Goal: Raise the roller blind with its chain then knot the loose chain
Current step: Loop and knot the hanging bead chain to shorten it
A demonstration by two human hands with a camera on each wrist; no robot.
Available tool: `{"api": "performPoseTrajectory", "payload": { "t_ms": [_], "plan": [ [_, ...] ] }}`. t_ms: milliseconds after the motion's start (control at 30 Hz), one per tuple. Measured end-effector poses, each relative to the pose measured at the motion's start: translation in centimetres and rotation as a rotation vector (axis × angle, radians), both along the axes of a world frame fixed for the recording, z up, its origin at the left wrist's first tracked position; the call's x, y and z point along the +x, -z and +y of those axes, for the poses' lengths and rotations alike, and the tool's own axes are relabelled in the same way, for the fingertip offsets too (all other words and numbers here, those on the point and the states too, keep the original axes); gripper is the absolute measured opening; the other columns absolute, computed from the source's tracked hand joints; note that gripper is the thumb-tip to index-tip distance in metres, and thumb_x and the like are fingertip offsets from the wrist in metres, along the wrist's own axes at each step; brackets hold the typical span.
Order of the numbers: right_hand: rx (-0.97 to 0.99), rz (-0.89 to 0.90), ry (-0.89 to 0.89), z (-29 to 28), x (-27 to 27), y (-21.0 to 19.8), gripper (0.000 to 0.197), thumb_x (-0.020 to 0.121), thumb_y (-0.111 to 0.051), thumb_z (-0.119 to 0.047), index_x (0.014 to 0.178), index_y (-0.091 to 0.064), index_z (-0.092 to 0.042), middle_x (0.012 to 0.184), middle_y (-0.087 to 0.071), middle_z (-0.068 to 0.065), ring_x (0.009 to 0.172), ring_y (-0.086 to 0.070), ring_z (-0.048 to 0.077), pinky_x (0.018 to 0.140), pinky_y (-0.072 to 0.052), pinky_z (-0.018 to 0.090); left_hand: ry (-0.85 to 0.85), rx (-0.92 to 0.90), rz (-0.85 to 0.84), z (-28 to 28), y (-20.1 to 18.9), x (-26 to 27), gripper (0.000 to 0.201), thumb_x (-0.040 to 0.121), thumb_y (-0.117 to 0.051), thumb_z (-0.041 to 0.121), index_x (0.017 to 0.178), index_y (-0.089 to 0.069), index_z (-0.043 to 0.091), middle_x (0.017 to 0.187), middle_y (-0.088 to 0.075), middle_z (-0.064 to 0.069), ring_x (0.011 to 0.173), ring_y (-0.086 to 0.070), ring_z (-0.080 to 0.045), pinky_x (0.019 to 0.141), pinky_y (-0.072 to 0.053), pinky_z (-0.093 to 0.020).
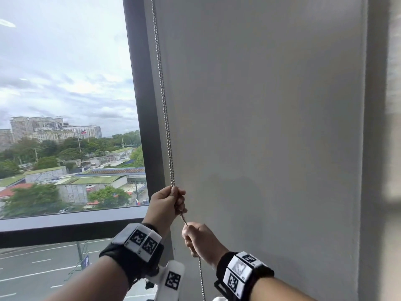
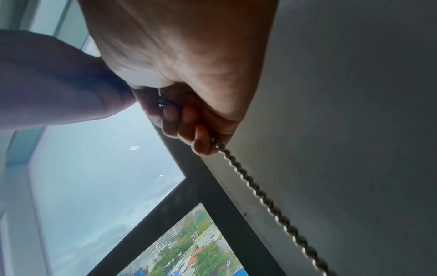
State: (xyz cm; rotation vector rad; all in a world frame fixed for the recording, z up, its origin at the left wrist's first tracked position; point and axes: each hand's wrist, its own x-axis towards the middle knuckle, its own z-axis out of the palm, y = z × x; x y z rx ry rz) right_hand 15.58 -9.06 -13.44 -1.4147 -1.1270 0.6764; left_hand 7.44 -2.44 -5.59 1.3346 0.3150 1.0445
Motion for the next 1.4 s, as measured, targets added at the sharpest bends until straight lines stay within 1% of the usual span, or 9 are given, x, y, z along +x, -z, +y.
{"api": "performPoseTrajectory", "payload": {
  "t_ms": [167,300,533,767,900,1033,1167,1267,1400],
  "plan": [
    [-0.188,0.172,0.054,-1.1,1.6,0.1,0.038,0.084,-0.048,-0.025,0.049,-0.033,-0.024,0.044,-0.027,-0.003,0.037,-0.017,0.013,0.044,-0.017,0.022,0.103,-0.042,0.030,-0.3,-0.4,-1.3,0.032,0.098,-0.036,0.016,0.071,-0.050,0.007,0.045,-0.037,0.004,0.034,-0.026,-0.005,0.037,-0.023,-0.016],
    [-0.180,0.282,0.169,-1.6,2.3,-2.7,0.028,0.078,-0.060,-0.022,0.058,-0.040,-0.024,0.045,-0.024,-0.004,0.037,-0.017,0.013,0.047,-0.018,0.023,0.152,-0.010,0.107,-0.4,-0.8,-2.6,0.031,0.098,-0.037,0.019,0.072,-0.050,0.008,0.047,-0.039,0.001,0.036,-0.026,-0.007,0.037,-0.020,-0.017],
    [-0.111,0.418,0.073,-0.9,1.5,-11.8,0.027,0.081,-0.044,-0.021,0.055,-0.037,-0.022,0.044,-0.025,-0.008,0.034,-0.017,0.009,0.041,-0.014,0.018,0.144,-0.020,0.200,-1.5,-1.8,-2.6,0.036,0.098,-0.035,0.018,0.069,-0.050,0.004,0.054,-0.063,-0.016,0.042,-0.059,-0.022,0.046,-0.050,-0.027],
    [-0.045,0.472,-0.083,-2.0,-0.2,-17.2,0.031,0.091,-0.028,-0.006,0.086,-0.058,-0.001,0.055,-0.050,0.002,0.041,-0.045,0.011,0.036,-0.039,0.018,0.094,-0.038,0.124,-1.4,-2.0,-2.5,0.031,0.096,-0.041,0.012,0.078,-0.061,-0.004,0.065,-0.070,-0.011,0.058,-0.069,-0.020,0.066,-0.057,-0.031],
    [-0.001,0.322,-0.084,-3.1,-1.8,-18.5,0.031,0.095,-0.026,0.004,0.091,-0.056,-0.001,0.069,-0.054,0.010,0.055,-0.054,0.015,0.039,-0.049,0.018,0.102,-0.053,0.106,-1.9,-2.4,-2.3,0.022,0.094,-0.045,0.010,0.083,-0.062,0.001,0.068,-0.068,-0.008,0.062,-0.064,-0.018,0.072,-0.052,-0.032],
    [0.089,0.154,0.020,-3.4,-2.7,-17.6,0.018,0.091,-0.052,0.008,0.101,-0.061,-0.004,0.075,-0.059,0.013,0.055,-0.060,0.021,0.040,-0.054,0.028,0.173,-0.085,0.052,-2.4,-3.3,-2.3,0.023,0.084,-0.042,0.005,0.080,-0.065,0.005,0.095,-0.051,-0.022,0.081,-0.055,-0.027,0.071,-0.048,-0.034],
    [0.112,-0.015,0.104,-3.2,-2.7,-16.9,0.022,0.086,-0.065,0.002,0.104,-0.066,-0.011,0.071,-0.064,0.006,0.041,-0.058,0.009,0.042,-0.051,0.022,0.237,-0.123,0.017,-2.7,-4.2,-2.6,0.026,0.072,-0.035,0.010,0.080,-0.060,0.006,0.083,-0.060,-0.015,0.078,-0.063,-0.030,0.077,-0.046,-0.039],
    [0.131,-0.045,0.140,-3.0,-2.7,-16.9,0.026,0.083,-0.067,0.000,0.105,-0.066,-0.013,0.074,-0.065,0.007,0.045,-0.058,0.012,0.045,-0.053,0.026,0.282,-0.083,0.034,-2.9,-4.8,-2.8,0.022,0.068,-0.045,0.020,0.075,-0.064,0.011,0.076,-0.060,-0.009,0.073,-0.061,-0.024,0.074,-0.043,-0.036],
    [0.135,-0.155,0.198,-2.7,-2.3,-17.1,0.037,0.078,-0.069,-0.001,0.112,-0.068,-0.017,0.079,-0.069,0.007,0.056,-0.061,0.014,0.059,-0.055,0.030,0.195,0.039,0.086,-3.0,-4.5,-2.8,0.012,0.080,-0.056,0.003,0.087,-0.063,-0.004,0.077,-0.066,-0.016,0.069,-0.064,-0.020,0.068,-0.051,-0.026]
  ]
}}
